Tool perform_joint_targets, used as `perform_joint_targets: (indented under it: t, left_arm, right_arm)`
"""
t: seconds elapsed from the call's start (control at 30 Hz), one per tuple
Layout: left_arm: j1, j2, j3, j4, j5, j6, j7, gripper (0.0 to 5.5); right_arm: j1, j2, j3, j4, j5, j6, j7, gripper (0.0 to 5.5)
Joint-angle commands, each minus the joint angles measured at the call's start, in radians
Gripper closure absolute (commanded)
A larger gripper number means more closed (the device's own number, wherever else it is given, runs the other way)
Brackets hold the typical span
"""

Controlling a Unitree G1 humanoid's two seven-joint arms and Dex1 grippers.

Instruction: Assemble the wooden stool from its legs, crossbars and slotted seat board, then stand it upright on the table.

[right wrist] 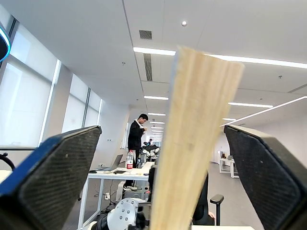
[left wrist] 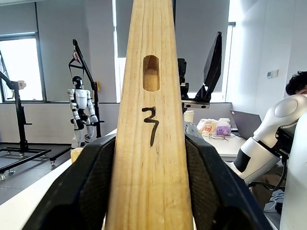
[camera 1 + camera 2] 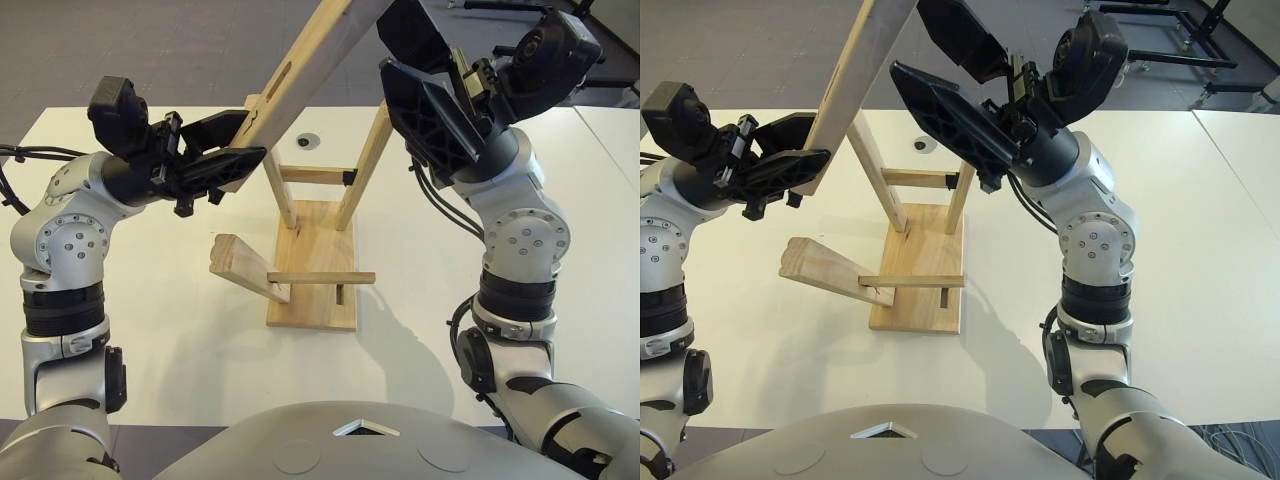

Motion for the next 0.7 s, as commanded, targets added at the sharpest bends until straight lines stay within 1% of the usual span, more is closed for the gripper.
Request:
perform_joint_targets:
  t: [0.03, 0.2, 0.37, 0.47, 0.7]
  left_arm:
    - [-0.006, 0.0, 0.007, -0.06, -0.048, 0.029, -0.003, 3.46]
    - [-0.001, -0.001, -0.005, -0.091, -0.06, 0.041, 0.004, 3.46]
    - [0.018, -0.037, -0.025, -0.14, -0.06, 0.04, 0.053, 3.46]
    - [0.043, -0.042, -0.04, -0.154, -0.041, 0.041, 0.063, 3.46]
    - [0.074, -0.042, -0.021, -0.132, -0.058, 0.038, 0.071, 3.46]
  right_arm:
    - [-0.023, 0.026, 0.026, 0.004, -0.03, 0.001, -0.032, 0.77]
    - [-0.026, 0.029, 0.038, 0.0, -0.027, 0.022, -0.036, 0.77]
    - [-0.041, 0.019, 0.067, 0.0, -0.033, 0.047, -0.018, 0.77]
    - [-0.055, 0.018, 0.066, 0.003, -0.023, 0.067, -0.024, 0.77]
    - [-0.067, 0.018, 0.036, 0.011, 0.042, 0.099, 0.0, 1.96]
